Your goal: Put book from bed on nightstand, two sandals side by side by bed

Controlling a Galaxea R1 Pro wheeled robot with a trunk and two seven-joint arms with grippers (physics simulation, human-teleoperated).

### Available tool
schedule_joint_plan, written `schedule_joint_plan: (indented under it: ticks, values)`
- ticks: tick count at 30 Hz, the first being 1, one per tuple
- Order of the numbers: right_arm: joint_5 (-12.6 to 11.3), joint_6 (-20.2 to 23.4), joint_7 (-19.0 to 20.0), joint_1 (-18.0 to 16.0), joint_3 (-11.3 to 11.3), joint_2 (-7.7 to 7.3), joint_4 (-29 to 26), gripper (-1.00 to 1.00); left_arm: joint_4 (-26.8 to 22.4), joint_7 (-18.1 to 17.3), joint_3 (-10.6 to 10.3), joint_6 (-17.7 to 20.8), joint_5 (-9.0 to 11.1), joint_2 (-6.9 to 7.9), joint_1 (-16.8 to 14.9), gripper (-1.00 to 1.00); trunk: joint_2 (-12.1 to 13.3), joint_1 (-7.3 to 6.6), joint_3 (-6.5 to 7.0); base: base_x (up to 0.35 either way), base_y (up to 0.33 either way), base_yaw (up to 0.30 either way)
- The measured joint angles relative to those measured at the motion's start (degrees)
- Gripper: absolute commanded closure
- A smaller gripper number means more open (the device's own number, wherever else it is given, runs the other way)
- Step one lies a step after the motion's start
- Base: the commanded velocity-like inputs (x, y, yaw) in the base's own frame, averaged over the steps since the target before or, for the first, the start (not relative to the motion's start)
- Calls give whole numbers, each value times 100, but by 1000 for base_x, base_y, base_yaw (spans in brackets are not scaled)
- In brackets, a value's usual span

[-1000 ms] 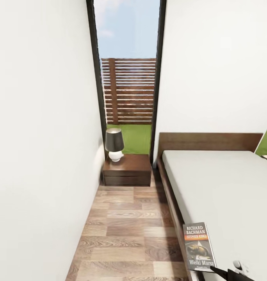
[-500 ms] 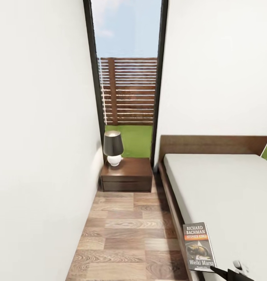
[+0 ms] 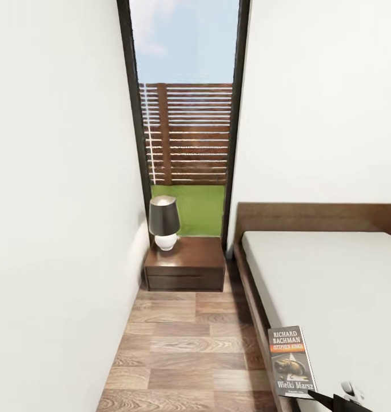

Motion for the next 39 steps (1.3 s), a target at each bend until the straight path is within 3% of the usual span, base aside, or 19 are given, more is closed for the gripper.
schedule_joint_plan:
  ticks: [39]
  values:
    - [0,-1,0,1,2,0,0,100,0,0,1,2,-5,-1,0,-100,0,0,0,332,0,0]
